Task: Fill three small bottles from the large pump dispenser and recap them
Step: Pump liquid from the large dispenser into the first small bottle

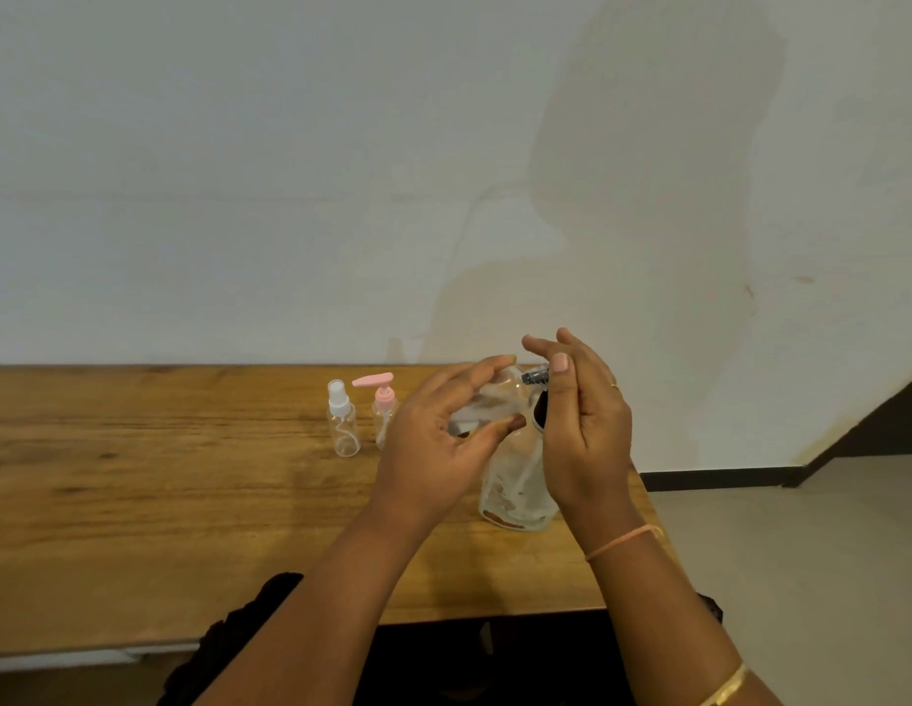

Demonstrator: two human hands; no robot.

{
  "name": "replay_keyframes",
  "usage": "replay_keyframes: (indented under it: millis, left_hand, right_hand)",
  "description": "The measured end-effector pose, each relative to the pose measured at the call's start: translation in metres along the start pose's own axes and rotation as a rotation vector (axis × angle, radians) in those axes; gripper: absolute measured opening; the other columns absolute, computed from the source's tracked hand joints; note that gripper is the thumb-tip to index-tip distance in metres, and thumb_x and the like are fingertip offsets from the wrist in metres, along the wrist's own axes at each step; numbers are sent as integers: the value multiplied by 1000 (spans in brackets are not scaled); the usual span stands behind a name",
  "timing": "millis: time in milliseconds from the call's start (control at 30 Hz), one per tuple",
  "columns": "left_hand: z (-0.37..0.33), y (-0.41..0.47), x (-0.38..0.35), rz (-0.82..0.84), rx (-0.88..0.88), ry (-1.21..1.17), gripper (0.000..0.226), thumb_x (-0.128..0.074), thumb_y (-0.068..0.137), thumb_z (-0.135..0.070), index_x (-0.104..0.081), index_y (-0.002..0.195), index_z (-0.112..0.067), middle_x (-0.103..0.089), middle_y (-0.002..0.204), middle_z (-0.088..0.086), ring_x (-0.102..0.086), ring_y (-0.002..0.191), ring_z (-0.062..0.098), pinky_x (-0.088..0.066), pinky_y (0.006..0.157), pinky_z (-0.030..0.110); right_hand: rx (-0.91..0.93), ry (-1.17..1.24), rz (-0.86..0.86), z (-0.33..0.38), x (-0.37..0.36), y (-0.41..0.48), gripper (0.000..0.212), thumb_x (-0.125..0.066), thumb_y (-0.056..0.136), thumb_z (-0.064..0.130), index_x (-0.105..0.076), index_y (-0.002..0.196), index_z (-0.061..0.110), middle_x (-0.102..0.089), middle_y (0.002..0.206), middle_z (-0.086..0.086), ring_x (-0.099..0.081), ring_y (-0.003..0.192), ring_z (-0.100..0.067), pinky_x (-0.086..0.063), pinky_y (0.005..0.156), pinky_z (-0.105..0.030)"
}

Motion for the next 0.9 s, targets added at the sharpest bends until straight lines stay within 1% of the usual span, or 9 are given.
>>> replay_keyframes:
  millis: [100, 267, 333, 433, 500, 567, 633, 767, 900]
  left_hand:
    - [0, 2, 0, -6, -17, 7, 54, -77, 74, -19, -52, 117, -42, -59, 110, -20, -49, 107, -15, -35, 86, 0]
    - [12, -1, -4, 16, 34, -5, 55, -78, 74, -18, -54, 119, -40, -62, 111, -16, -53, 107, -7, -40, 89, 5]
    - [13, -3, -3, 18, 50, 9, 55, -77, 75, -20, -53, 119, -42, -60, 110, -19, -53, 107, -8, -40, 88, 4]
    - [8, -3, -1, 2, 39, 1, 55, -77, 75, -20, -52, 117, -44, -60, 109, -21, -52, 106, -11, -38, 87, 2]
    - [2, -1, 0, -15, 5, -1, 54, -77, 74, -19, -53, 118, -40, -61, 109, -18, -51, 106, -12, -36, 88, 1]
    - [-2, -1, -1, -12, -6, 7, 53, -77, 75, -18, -54, 118, -37, -61, 109, -17, -50, 106, -15, -33, 88, -1]
    - [-1, -1, -3, 0, 8, -7, 53, -77, 75, -20, -54, 119, -38, -61, 110, -17, -50, 106, -14, -35, 87, 0]
    - [5, 0, -4, 4, 33, -14, 54, -77, 75, -19, -53, 116, -43, -61, 110, -17, -52, 105, -12, -37, 86, 1]
    - [8, -1, -1, 4, 47, 7, 54, -77, 74, -20, -52, 116, -44, -58, 110, -23, -49, 107, -16, -34, 86, -1]
  right_hand:
    - [8, -27, 14, 0, 0, 2, 31, -28, 95, 43, -56, 107, 40, -54, 111, 32, -44, 127, -2, -37, 103, -52]
    - [14, -61, 17, -12, -4, -1, 35, -27, 96, 42, -59, 107, 32, -62, 107, 18, -53, 122, -12, -40, 99, -55]
    - [-5, -65, 32, -12, -5, -2, 34, -28, 96, 42, -59, 105, 34, -62, 106, 20, -53, 121, -10, -41, 99, -54]
    - [-63, 34, 37, -6, -4, -2, 29, -30, 94, 43, -58, 104, 41, -60, 110, 25, -49, 124, -5, -41, 103, -43]
    - [-65, 64, 40, -1, -1, 1, 28, -33, 95, 40, -59, 106, 38, -59, 112, 26, -44, 127, -2, -39, 105, -30]
    - [-59, 46, 48, 1, 0, 3, 30, -33, 96, 38, -60, 107, 34, -57, 112, 28, -41, 129, 0, -38, 105, -27]
    - [-54, 34, 36, -1, 1, 1, 34, -30, 95, 42, -60, 109, 33, -57, 112, 28, -42, 129, -2, -38, 106, -33]
    - [-38, 16, 27, -9, -3, 0, 28, -29, 95, 43, -55, 105, 46, -60, 112, 24, -46, 127, -5, -37, 103, -52]
    - [-62, 23, 47, -10, -6, 0, 28, -29, 95, 45, -55, 103, 46, -61, 110, 25, -45, 127, -3, -37, 103, -53]
Point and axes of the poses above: each hand's wrist, its own y-axis towards the middle knuckle, its own x-axis out of the back of the hand, z = x × y, the point moved 6 cm from there along y, towards the middle knuckle
